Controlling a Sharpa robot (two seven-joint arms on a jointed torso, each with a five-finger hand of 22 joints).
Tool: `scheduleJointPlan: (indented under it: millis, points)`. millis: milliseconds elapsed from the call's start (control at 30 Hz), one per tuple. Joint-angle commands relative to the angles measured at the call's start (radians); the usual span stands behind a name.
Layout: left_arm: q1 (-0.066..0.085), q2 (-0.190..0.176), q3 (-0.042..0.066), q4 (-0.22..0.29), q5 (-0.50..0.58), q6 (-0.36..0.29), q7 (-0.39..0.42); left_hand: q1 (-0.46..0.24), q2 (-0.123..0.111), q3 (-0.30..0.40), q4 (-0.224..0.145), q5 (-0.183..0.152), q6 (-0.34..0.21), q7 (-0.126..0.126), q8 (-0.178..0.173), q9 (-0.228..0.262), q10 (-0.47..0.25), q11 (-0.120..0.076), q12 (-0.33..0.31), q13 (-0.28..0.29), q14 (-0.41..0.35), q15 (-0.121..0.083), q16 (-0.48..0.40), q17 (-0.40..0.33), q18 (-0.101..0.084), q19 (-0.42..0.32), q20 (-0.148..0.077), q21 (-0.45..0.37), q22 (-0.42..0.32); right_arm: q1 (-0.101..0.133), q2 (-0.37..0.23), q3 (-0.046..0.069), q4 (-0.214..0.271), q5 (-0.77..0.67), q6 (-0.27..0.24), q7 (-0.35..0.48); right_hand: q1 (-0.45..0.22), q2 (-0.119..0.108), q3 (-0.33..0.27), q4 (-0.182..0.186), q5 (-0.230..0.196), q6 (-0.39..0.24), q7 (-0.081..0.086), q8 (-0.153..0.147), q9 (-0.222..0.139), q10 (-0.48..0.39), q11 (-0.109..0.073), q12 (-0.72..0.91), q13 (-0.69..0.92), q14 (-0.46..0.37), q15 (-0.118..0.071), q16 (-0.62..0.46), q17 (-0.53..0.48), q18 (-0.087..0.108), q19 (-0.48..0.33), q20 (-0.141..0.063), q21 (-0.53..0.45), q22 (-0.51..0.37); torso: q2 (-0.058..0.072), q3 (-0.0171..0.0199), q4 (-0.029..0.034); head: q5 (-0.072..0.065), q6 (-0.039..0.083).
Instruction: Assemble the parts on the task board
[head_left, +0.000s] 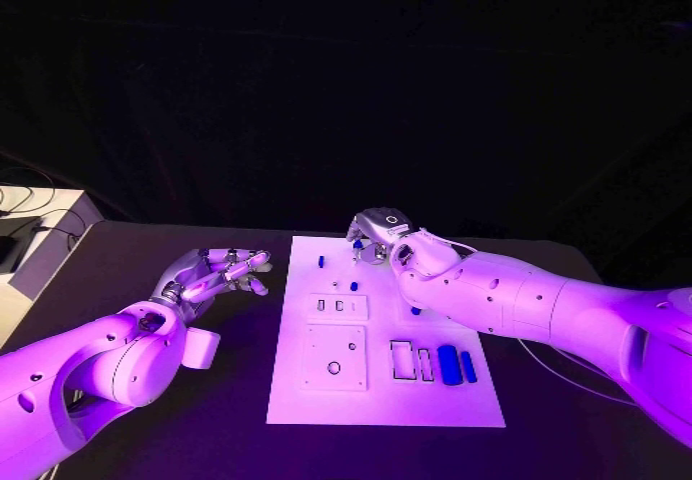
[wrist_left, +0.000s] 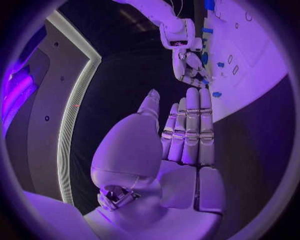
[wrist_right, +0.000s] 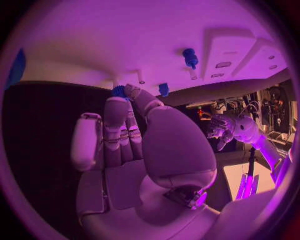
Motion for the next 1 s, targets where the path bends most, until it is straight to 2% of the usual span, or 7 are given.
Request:
scheduleJointPlan:
  millis: [33,267,867,933,1000]
  points:
    - [0.0,0.002,0.001,0.002,-0.004,0.016,0.004,-0.002,-0.001,0.001,0.003,-0.004,-0.007,-0.003,0.004,0.001,-0.006,0.002,0.004,0.0,0.001,0.003,-0.007,-0.001,0.014,0.004,0.001,-0.001,-0.001,-0.001,0.005,0.0,-0.005,-0.009,0.003,0.006,0.0,0.005,0.004,0.002,0.002,-0.007,0.0,-0.002,-0.001,0.063,-0.048,0.004,0.006,0.002,-0.006,-0.006,0.001,0.012,0.082,-0.005,-0.004,0.094,0.0,-0.0004,0.0008,0.0,-0.002]
    - [0.0,0.001,0.001,0.001,-0.004,0.016,0.004,-0.002,-0.001,0.001,0.003,-0.004,-0.007,-0.003,0.004,0.001,-0.006,0.002,0.004,0.0,0.001,0.003,-0.007,-0.001,0.014,0.004,0.001,-0.001,-0.001,-0.001,0.009,0.0,-0.016,-0.007,0.011,0.006,0.0,0.005,0.004,0.002,0.002,-0.008,-0.001,-0.002,-0.001,0.062,-0.048,0.004,0.006,0.002,-0.006,-0.006,0.001,0.013,0.082,-0.005,-0.007,0.093,0.0,-0.0002,-0.0014,0.001,-0.002]
    - [0.0,0.0,0.001,0.0,-0.004,0.015,0.004,-0.002,0.0,0.001,0.002,-0.004,-0.007,-0.003,0.004,0.001,-0.007,0.002,0.005,0.0,0.001,0.003,-0.008,-0.003,0.014,0.002,0.001,0.007,-0.016,-0.001,0.007,0.0,-0.022,-0.005,0.028,0.006,0.0,0.003,0.005,0.003,0.001,-0.011,0.0,-0.002,-0.002,0.061,-0.047,0.004,0.006,0.002,-0.005,-0.008,0.002,0.012,0.082,-0.005,-0.007,0.094,0.001,0.0003,-0.0025,0.001,-0.007]
    - [0.0,0.0,0.001,0.0,-0.004,0.015,0.004,-0.002,0.0,0.001,0.002,-0.004,-0.007,-0.003,0.004,0.001,-0.007,0.002,0.005,0.0,0.001,0.003,-0.008,-0.003,0.014,0.002,0.001,0.007,-0.016,-0.001,0.007,0.0,-0.022,-0.001,0.029,0.009,-0.003,0.0,0.004,0.005,-0.002,-0.017,0.001,-0.002,-0.003,0.06,-0.047,0.004,0.006,0.002,-0.005,-0.01,0.003,0.013,0.082,-0.005,-0.01,0.094,0.0,-0.0002,-0.0027,0.001,-0.008]
    - [0.0,0.001,0.001,0.0,-0.004,0.015,0.003,-0.002,0.0,0.001,0.002,-0.004,-0.007,-0.003,0.004,0.001,-0.007,0.002,0.005,0.0,0.001,0.003,-0.008,-0.003,0.014,0.002,0.001,0.007,-0.016,-0.001,0.008,0.0,-0.022,0.003,0.028,0.015,-0.023,-0.018,-0.01,0.017,-0.017,-0.039,0.003,-0.003,-0.005,0.047,-0.043,0.003,0.004,0.002,-0.002,-0.013,0.002,0.015,0.081,-0.003,-0.019,0.09,0.0,-0.0001,-0.002,0.001,-0.008]
